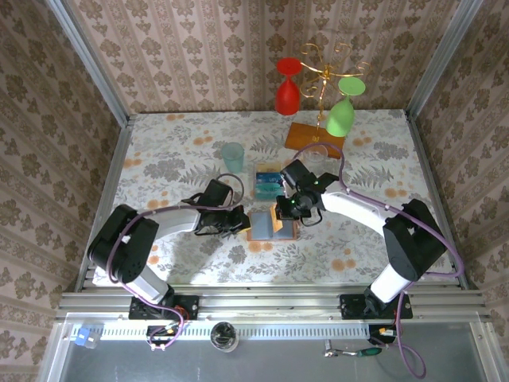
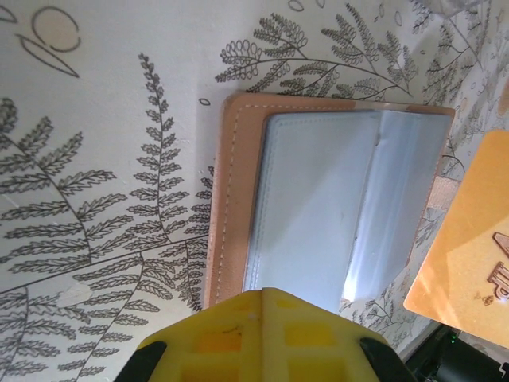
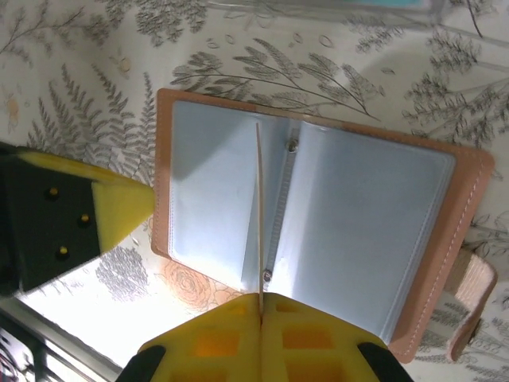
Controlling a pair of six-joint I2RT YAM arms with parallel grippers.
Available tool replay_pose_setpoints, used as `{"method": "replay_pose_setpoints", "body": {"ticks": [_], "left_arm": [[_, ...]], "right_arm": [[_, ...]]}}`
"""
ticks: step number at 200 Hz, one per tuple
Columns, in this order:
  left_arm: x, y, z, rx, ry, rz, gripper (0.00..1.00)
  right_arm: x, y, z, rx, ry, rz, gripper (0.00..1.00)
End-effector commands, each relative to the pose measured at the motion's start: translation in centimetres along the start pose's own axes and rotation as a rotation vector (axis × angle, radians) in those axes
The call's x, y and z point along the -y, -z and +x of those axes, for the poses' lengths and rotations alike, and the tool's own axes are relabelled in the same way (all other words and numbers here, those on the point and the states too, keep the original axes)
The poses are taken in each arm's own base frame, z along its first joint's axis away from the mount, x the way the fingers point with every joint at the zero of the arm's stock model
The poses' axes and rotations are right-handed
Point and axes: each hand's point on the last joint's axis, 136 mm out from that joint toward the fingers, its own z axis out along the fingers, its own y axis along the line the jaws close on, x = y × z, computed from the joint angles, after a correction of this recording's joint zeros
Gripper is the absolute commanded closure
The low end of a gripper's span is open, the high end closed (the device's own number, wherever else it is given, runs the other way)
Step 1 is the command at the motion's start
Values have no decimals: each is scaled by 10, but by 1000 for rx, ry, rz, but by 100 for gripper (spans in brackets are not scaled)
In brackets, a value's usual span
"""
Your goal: Take the credit cards out of the card holder
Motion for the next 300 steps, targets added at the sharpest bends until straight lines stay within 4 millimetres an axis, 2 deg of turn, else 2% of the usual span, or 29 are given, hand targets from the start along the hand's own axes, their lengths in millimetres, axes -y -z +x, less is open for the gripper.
{"method": "replay_pose_setpoints", "body": {"ticks": [1, 64, 101, 146, 207, 257, 300], "left_arm": [[-5, 7, 1, 16, -16, -7, 99], [-8, 14, 1, 35, -10, -7, 98], [-10, 16, 2, 39, -7, -8, 99], [-12, 19, 2, 40, -3, -12, 98], [-19, 25, -2, 49, 13, -20, 98], [-23, 31, -9, 57, 28, -25, 98], [-28, 32, -11, 54, 42, -30, 98]], "right_arm": [[1, 14, 1, -27, 225, 34, 96], [7, 38, -11, -68, 804, 135, 96], [10, 51, -33, -72, 1006, 224, 98], [6, 57, -71, -72, 1100, 246, 99], [9, 56, -127, -56, 1134, 257, 100], [12, 42, -161, -57, 1159, 262, 100], [18, 22, -181, -67, 1175, 269, 99]]}}
